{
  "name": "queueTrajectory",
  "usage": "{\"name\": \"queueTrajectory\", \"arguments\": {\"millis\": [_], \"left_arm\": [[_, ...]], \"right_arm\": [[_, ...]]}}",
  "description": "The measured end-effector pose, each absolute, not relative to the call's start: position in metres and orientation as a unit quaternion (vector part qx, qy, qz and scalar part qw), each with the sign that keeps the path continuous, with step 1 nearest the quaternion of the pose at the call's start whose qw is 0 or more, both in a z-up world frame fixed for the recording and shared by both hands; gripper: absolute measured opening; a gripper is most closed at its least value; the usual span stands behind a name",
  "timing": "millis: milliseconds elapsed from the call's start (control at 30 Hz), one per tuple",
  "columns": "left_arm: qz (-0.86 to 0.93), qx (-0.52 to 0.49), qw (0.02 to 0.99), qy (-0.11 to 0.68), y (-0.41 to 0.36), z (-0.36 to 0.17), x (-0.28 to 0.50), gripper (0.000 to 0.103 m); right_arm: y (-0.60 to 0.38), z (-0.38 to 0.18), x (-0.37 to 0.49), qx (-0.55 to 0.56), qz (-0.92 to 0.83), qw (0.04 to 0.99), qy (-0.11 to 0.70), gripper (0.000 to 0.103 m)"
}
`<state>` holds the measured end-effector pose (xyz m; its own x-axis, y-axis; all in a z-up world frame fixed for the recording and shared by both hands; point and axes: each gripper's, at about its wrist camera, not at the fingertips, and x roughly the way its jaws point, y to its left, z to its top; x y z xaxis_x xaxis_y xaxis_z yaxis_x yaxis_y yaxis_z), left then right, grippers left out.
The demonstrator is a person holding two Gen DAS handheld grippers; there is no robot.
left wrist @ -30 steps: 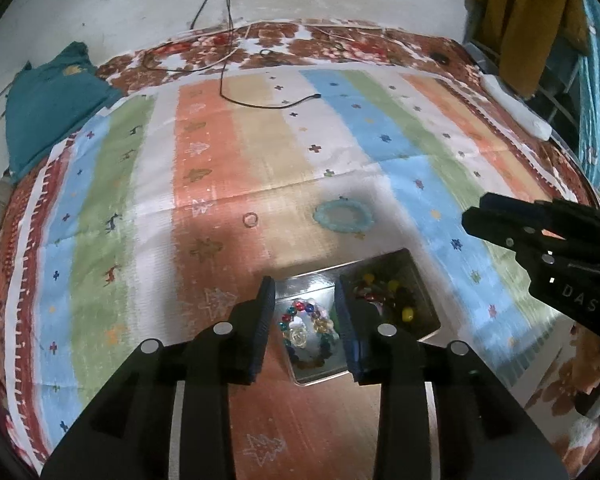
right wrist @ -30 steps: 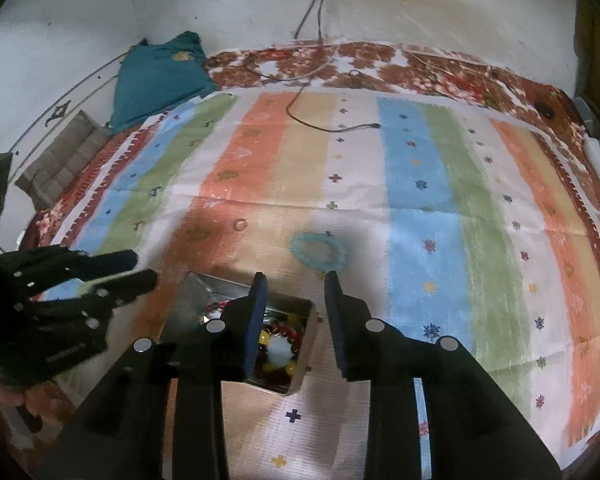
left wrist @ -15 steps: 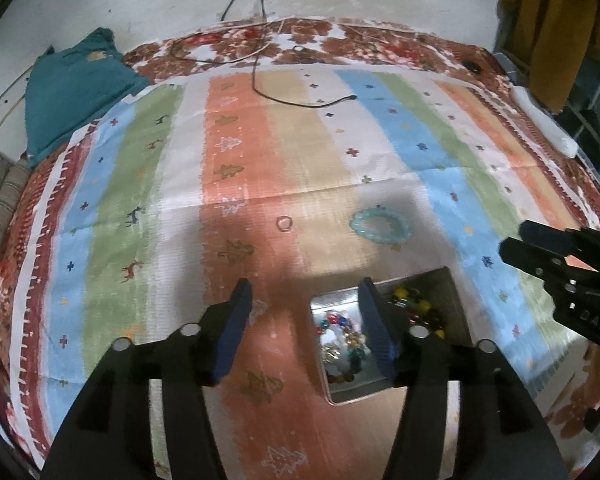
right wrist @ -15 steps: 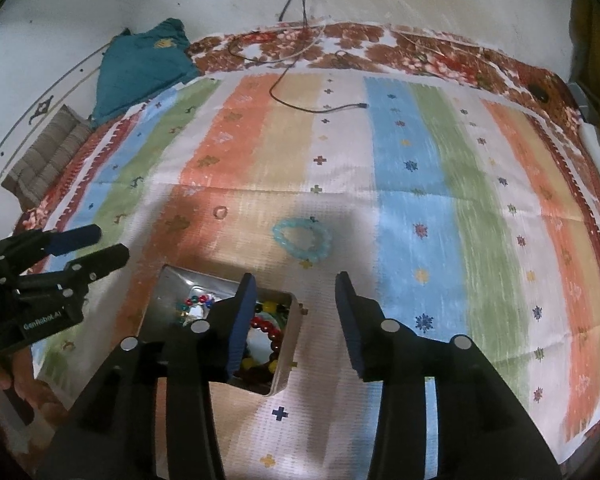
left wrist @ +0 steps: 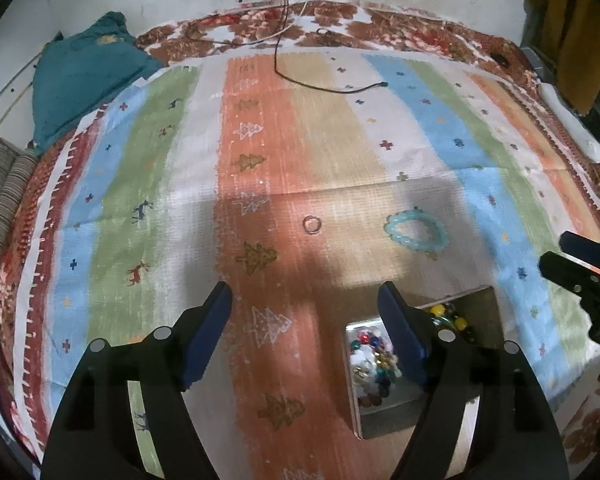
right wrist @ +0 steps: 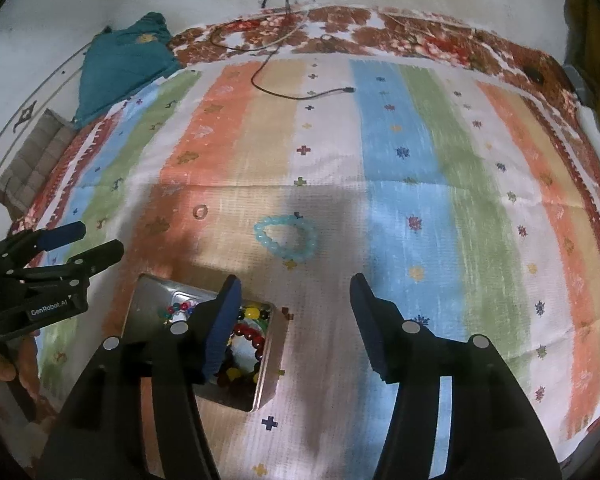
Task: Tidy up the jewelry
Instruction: 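Move both tools back toward the second metal ring and light blue bracelet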
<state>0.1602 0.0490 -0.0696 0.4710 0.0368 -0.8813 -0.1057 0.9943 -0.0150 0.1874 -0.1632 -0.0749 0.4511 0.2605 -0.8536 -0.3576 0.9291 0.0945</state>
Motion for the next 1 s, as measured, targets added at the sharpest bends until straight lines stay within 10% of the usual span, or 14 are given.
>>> {"name": "queueTrajectory", "arguments": {"millis": [1000], "left_arm": [[0.039, -0.017, 0.835, 0.549, 0.053, -0.12, 0.222, 0.075]], "right_arm": [[-0.148, -0.126, 0.248, -0.076, 0.14, 0.825, 0.543, 0.067]]}}
